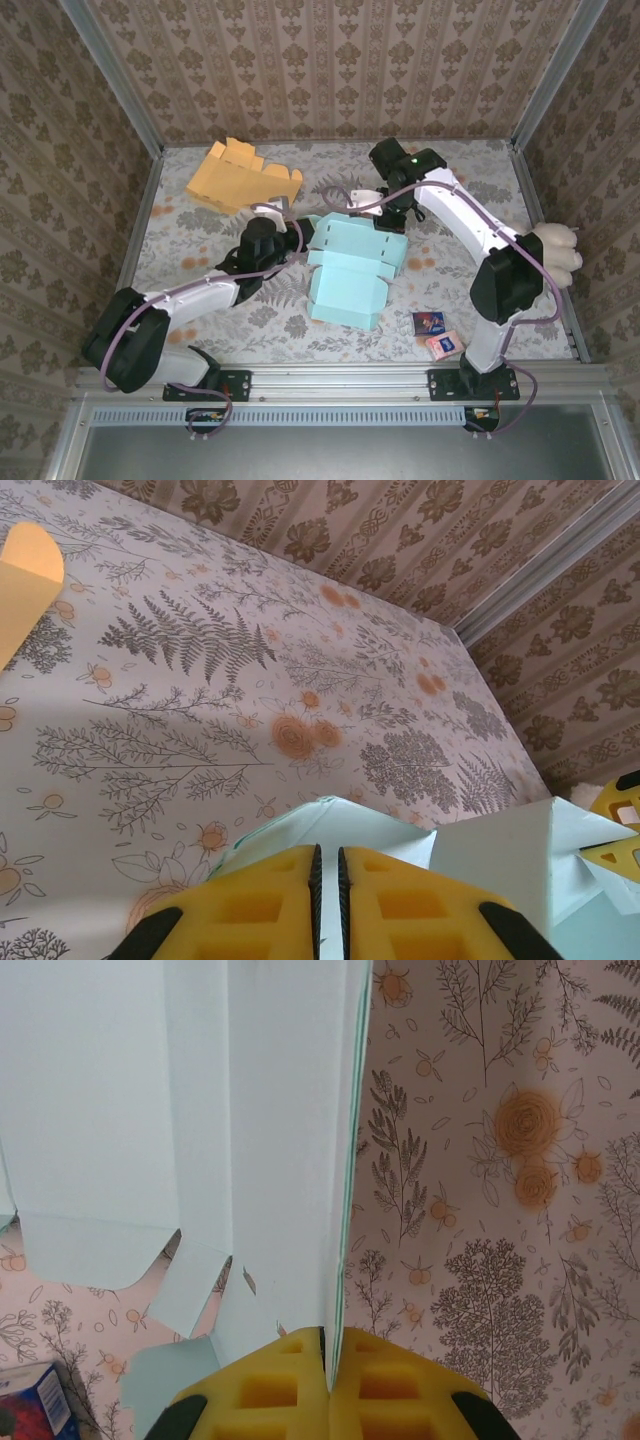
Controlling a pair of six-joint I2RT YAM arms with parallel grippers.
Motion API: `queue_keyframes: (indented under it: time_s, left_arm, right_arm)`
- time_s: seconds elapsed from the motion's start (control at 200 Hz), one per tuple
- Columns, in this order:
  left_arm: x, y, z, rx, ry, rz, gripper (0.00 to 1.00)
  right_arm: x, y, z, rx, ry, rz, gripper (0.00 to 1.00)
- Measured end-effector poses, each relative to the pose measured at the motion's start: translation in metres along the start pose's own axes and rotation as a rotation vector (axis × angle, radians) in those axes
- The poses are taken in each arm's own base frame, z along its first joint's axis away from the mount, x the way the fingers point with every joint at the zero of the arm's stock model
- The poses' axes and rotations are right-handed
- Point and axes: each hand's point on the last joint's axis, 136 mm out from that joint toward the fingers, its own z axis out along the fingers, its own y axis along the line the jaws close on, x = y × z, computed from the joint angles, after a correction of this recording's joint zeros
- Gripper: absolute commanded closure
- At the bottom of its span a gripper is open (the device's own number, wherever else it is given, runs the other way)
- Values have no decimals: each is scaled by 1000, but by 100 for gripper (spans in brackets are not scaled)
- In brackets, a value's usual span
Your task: Fold the paper box
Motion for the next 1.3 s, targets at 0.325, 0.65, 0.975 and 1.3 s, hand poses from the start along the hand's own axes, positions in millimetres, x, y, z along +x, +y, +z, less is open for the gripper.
queue_keyframes:
  time_s: [0.325, 0.65, 0.975, 1.3]
  left_arm:
    - [1, -6, 9, 17, 20, -5, 86]
    - [15, -38, 30, 70, 69, 21, 87]
    - [11, -12, 32, 6, 60, 6, 88]
    - [31, 29, 28, -87, 106, -10, 89]
  right_arm:
    - [4, -7, 10, 71, -4, -18, 100]
    - [-6, -16, 11, 130, -23, -8, 100]
    - [2, -11, 18, 222, -41, -25, 100]
    - [0, -24, 14, 310, -60, -26, 100]
